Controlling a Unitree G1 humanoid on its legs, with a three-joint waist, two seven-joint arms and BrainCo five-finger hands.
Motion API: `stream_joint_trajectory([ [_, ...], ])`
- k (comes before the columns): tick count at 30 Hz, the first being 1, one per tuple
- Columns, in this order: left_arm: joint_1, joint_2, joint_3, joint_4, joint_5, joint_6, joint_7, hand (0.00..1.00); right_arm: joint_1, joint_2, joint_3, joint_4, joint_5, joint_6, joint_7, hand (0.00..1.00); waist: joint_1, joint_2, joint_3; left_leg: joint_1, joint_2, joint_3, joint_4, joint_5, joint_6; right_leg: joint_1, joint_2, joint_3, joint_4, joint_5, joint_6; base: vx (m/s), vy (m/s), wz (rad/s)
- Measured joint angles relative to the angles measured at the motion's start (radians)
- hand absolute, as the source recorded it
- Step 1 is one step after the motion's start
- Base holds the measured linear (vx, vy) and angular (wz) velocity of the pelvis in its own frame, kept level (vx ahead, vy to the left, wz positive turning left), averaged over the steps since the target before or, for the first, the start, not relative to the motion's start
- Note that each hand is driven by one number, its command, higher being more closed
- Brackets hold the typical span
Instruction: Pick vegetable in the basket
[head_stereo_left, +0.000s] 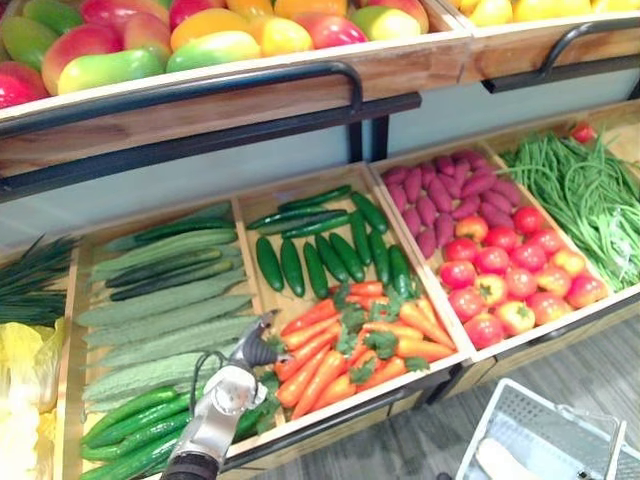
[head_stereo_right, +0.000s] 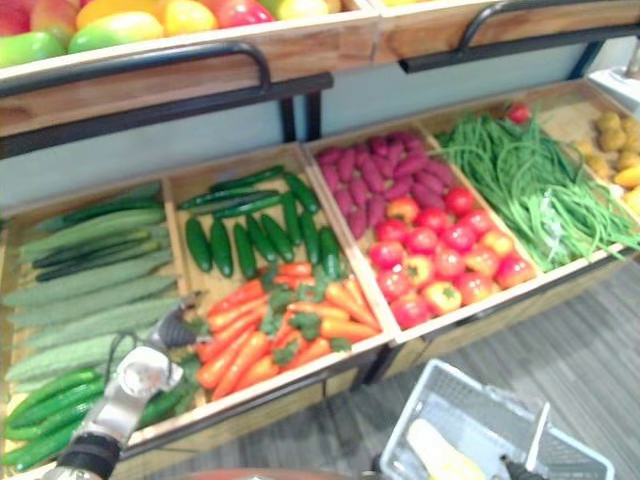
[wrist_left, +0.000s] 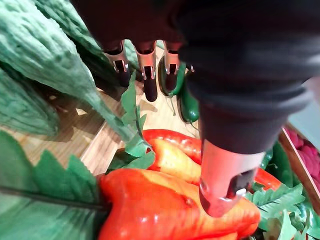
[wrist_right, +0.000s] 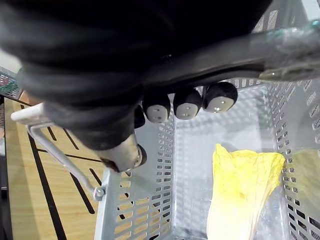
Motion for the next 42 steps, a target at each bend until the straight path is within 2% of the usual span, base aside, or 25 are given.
stream_joint_trajectory([
  [12, -0.009, 0.017, -0.055, -0.005, 0.002, 0.003, -0.001, 0.00, -0.001, 0.001, -0.013, 0.000, 0.001, 0.000, -0.004, 1.00, 0.002, 0.001, 0.009, -0.003, -0.003, -0.004, 0.000, 0.000, 0.000, -0.001, -0.003, -0.001, 0.000, 0.000, 0.000, 0.00, 0.000, 0.00],
  [14, -0.009, 0.040, -0.085, -0.015, 0.003, 0.005, -0.001, 0.00, -0.004, 0.003, -0.013, 0.000, 0.001, 0.000, -0.008, 1.00, 0.003, 0.001, 0.009, -0.006, -0.004, -0.007, 0.000, 0.000, 0.000, -0.002, -0.004, -0.004, 0.000, 0.000, 0.000, 0.00, -0.005, 0.02],
  [19, 0.009, 0.079, -0.122, -0.089, 0.042, 0.041, -0.020, 0.00, -0.015, 0.016, -0.048, 0.000, 0.001, 0.000, -0.010, 1.00, 0.005, 0.000, 0.012, -0.016, -0.005, -0.011, 0.000, 0.000, 0.000, -0.008, -0.006, -0.009, 0.000, 0.000, 0.001, 0.00, -0.004, 0.02],
  [26, 0.084, 0.108, -0.130, -0.219, 0.085, 0.046, -0.068, 0.00, -0.014, 0.024, -0.053, 0.000, 0.001, 0.000, -0.010, 1.00, 0.009, -0.003, 0.027, -0.002, -0.006, -0.012, 0.004, -0.009, 0.008, 0.005, -0.010, -0.016, 0.010, 0.000, 0.001, 0.01, -0.002, 0.02],
  [28, 0.102, 0.122, -0.191, -0.300, 0.107, 0.028, -0.106, 0.00, -0.014, 0.025, -0.053, 0.000, 0.001, 0.000, -0.010, 1.00, 0.009, -0.003, 0.027, 0.000, -0.006, -0.012, 0.017, -0.019, 0.011, 0.007, -0.014, -0.016, 0.021, 0.000, 0.001, 0.00, 0.000, 0.00],
  [32, 0.100, 0.030, -0.289, -0.410, 0.120, -0.041, -0.140, 0.00, -0.016, 0.046, -0.052, 0.000, 0.001, 0.000, -0.005, 1.00, 0.007, -0.017, 0.035, -0.001, -0.008, -0.001, 0.028, -0.026, 0.012, 0.005, -0.015, -0.001, 0.023, 0.000, 0.002, -0.02, 0.009, -0.09],
  [33, 0.099, 0.026, -0.289, -0.420, 0.122, -0.045, -0.141, 0.00, -0.015, 0.051, -0.052, 0.000, 0.001, 0.000, -0.004, 1.00, 0.006, -0.025, 0.040, -0.002, -0.006, 0.002, 0.030, -0.027, 0.011, 0.003, -0.013, 0.003, 0.023, -0.001, 0.002, -0.03, -0.016, -0.14],
  [42, 0.124, 0.027, -0.238, -0.572, 0.139, -0.045, -0.141, 0.00, 0.011, 0.056, -0.052, 0.000, 0.003, 0.000, 0.002, 1.00, 0.007, -0.024, 0.041, -0.001, 0.009, 0.014, 0.035, -0.028, 0.005, 0.003, 0.002, 0.012, 0.023, -0.001, 0.002, -0.02, -0.015, -0.04],
])
